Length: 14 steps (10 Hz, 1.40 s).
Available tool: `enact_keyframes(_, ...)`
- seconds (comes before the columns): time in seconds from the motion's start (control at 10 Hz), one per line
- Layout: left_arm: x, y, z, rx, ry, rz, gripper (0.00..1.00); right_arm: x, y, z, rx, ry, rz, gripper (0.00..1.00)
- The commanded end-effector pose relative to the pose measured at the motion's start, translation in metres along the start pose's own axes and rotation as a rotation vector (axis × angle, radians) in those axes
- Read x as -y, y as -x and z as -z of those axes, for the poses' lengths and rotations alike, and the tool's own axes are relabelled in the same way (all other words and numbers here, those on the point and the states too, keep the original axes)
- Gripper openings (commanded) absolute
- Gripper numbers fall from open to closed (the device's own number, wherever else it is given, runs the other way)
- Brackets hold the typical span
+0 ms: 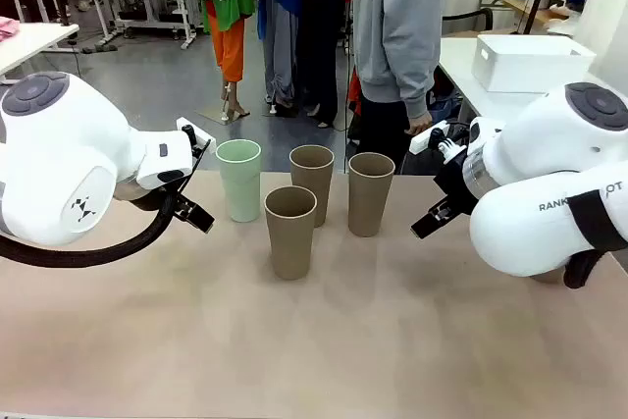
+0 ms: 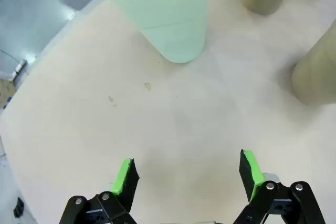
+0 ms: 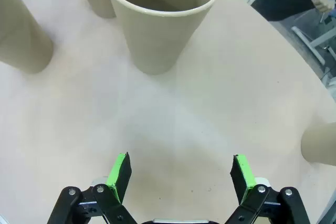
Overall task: Stack the cups and store them in the basket.
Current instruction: Pick up two Reusable plastic cups , one in each hand.
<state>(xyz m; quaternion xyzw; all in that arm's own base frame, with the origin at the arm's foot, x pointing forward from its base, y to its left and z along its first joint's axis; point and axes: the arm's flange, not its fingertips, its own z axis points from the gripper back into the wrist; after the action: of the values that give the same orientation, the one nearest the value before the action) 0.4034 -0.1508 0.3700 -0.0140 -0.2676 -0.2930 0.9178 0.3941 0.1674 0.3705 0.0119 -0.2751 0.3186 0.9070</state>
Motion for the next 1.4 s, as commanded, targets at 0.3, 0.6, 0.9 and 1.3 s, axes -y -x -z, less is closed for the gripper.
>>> enact_keyframes(0.3,0.0,0.0,0.0,0.0,0.0,0.0,1.0,0.0,0.0,0.0,0.0,0.0,0.0,1.0)
enact_keyframes(0.6,0.0,0.0,0.0,0.0,0.0,0.0,1.0,0.0,0.0,0.0,0.0,0.0,0.0,1.0)
enact_keyframes(0.9,-0.009,-0.009,-0.013,-0.007,0.032,-0.003,1.0,0.011,-0.017,-0.018,0.007,0.008,0.002,1.0)
enact_keyframes(1.3,-0.076,-0.048,-0.107,-0.015,0.17,0.101,1.0,0.055,-0.07,-0.116,0.032,-0.022,0.04,1.0)
